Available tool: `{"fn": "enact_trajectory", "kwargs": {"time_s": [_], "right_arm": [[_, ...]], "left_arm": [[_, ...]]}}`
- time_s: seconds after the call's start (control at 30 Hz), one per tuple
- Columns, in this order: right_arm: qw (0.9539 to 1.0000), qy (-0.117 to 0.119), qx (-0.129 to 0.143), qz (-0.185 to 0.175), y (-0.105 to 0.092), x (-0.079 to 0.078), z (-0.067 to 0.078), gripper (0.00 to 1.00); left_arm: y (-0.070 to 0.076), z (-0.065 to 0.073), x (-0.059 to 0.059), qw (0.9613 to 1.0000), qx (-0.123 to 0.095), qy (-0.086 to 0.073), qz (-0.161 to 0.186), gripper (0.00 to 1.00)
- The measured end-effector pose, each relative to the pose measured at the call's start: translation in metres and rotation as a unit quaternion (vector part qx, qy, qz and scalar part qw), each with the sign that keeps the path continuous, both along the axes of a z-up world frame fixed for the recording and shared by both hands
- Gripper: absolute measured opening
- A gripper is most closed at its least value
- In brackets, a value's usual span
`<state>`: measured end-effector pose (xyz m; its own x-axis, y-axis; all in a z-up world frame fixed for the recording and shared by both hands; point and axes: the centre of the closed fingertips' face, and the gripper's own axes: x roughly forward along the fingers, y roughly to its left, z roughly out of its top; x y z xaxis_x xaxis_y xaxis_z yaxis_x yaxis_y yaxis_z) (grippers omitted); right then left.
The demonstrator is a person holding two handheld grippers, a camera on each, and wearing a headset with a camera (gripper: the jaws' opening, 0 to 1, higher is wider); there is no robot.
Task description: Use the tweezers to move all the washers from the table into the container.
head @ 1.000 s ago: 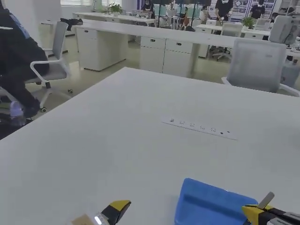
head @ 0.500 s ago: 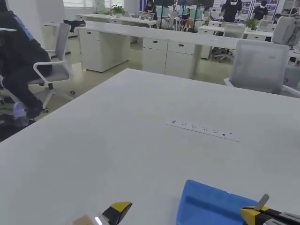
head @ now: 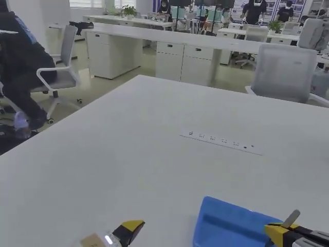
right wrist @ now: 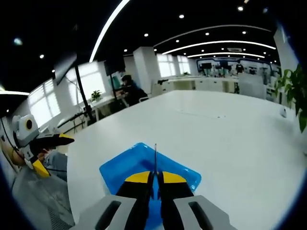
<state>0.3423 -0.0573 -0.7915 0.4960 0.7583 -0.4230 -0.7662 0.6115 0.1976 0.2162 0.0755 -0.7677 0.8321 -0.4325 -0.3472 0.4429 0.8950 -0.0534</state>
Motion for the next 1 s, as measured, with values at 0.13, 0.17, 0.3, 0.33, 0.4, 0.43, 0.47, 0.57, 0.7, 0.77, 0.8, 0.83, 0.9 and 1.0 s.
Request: {"fn": "enact_trajectory", "kwargs": {"time_s": [0.13, 0.17, 0.3, 0.33, 0.4, 0.43, 0.47, 0.57, 0.7, 0.77, 0.8, 0.83, 0.9, 1.0], "right_arm": [[0.9998, -0.009, 0.015, 0.001, 0.001, -0.012, 0.016, 0.03], [0.9998, -0.01, 0.02, 0.001, 0.001, -0.014, 0.019, 0.03], [0.9992, -0.015, 0.038, 0.002, -0.001, -0.023, 0.031, 0.03], [0.9989, -0.016, 0.043, 0.002, 0.0, -0.026, 0.034, 0.03], [0.9988, -0.016, 0.047, 0.004, 0.0, -0.032, 0.037, 0.03], [0.9987, -0.017, 0.048, 0.003, 0.0, -0.035, 0.037, 0.03], [0.9986, -0.016, 0.05, 0.003, 0.0, -0.037, 0.038, 0.03], [0.9982, -0.011, 0.058, 0.006, 0.003, -0.046, 0.039, 0.03], [0.9979, -0.001, 0.063, 0.014, 0.008, -0.054, 0.033, 0.03], [0.9981, 0.004, 0.058, 0.022, 0.012, -0.06, 0.027, 0.03], [0.9982, 0.006, 0.055, 0.026, 0.013, -0.062, 0.024, 0.03], [0.9981, 0.009, 0.054, 0.027, 0.015, -0.063, 0.021, 0.03], [0.9981, 0.013, 0.051, 0.032, 0.017, -0.066, 0.015, 0.03], [0.998, 0.023, 0.044, 0.037, 0.018, -0.068, 0.002, 0.03]], "left_arm": [[-0.001, -0.001, 0.0, 1.0, 0.003, 0.001, -0.003, 0.82], [-0.001, -0.001, 0.0, 1.0, 0.003, 0.001, -0.004, 0.82], [-0.002, -0.001, -0.001, 1.0, 0.001, 0.001, -0.004, 0.82], [-0.002, -0.001, -0.001, 1.0, 0.001, 0.001, -0.004, 0.82], [-0.002, 0.0, -0.001, 1.0, -0.001, 0.0, -0.005, 0.82], [-0.002, 0.0, -0.001, 1.0, 0.0, 0.001, -0.005, 0.82], [-0.003, 0.0, -0.001, 1.0, -0.001, 0.0, -0.006, 0.82], [-0.004, 0.0, -0.001, 0.9999, -0.002, 0.0, -0.01, 0.82], [-0.008, 0.002, -0.003, 0.9998, -0.011, -0.002, -0.017, 0.83], [-0.008, 0.003, -0.003, 0.9997, -0.012, -0.003, -0.019, 0.83], [-0.009, 0.004, -0.003, 0.9997, -0.015, -0.004, -0.021, 0.83], [-0.01, 0.004, -0.003, 0.9996, -0.018, -0.005, -0.022, 0.83], [-0.011, 0.006, -0.003, 0.9994, -0.023, -0.007, -0.023, 0.83], [-0.012, 0.009, -0.003, 0.9991, -0.034, -0.011, -0.025, 0.84]]}}
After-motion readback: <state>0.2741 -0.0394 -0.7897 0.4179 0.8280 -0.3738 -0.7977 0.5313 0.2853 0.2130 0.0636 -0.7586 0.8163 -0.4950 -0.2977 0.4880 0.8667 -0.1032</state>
